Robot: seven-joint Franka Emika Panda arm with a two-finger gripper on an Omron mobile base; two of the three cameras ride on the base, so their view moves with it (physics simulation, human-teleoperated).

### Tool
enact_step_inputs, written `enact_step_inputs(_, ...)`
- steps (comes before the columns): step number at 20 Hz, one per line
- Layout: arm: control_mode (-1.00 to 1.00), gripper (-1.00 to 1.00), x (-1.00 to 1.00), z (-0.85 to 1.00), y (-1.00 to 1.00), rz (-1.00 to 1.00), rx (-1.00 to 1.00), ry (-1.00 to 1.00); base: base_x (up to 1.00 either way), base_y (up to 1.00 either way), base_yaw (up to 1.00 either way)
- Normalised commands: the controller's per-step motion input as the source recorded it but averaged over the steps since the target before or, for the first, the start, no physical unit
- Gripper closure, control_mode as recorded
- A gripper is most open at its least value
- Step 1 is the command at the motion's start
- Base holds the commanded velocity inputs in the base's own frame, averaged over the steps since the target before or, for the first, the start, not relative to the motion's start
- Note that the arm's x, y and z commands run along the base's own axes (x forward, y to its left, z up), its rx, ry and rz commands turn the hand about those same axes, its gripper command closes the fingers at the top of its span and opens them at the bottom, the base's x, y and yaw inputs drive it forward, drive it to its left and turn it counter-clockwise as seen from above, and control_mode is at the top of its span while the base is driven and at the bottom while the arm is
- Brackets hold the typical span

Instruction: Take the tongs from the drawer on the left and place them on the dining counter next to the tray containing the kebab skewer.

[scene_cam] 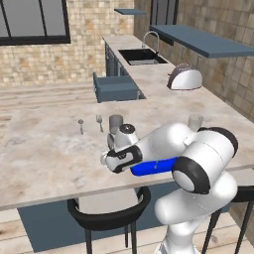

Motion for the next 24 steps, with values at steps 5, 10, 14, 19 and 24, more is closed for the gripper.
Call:
enact_step_inputs(5, -1.00, 1.00, 0.08, -0.15, 0.00, 0.00, 0.00, 0.00, 0.00, 0.00, 0.00)
enact_step_inputs(10, -1.00, 1.00, 0.00, -0.25, 0.00, 0.00, 0.00, 0.00, 0.00, 0.00, 0.00)
enact_step_inputs(14, -1.00, 1.00, 0.05, -0.12, 0.00, 0.00, 0.00, 0.00, 0.00, 0.00, 0.00)
enact_step_inputs(19, -1.00, 1.00, 0.18, 0.00, 0.10, 0.00, 0.00, 0.00, 0.00, 0.00, 0.00)
enact_step_inputs(24, -1.00, 1.00, 0.21, -0.02, 0.16, 0.00, 0.00, 0.00, 0.00, 0.00, 0.00)
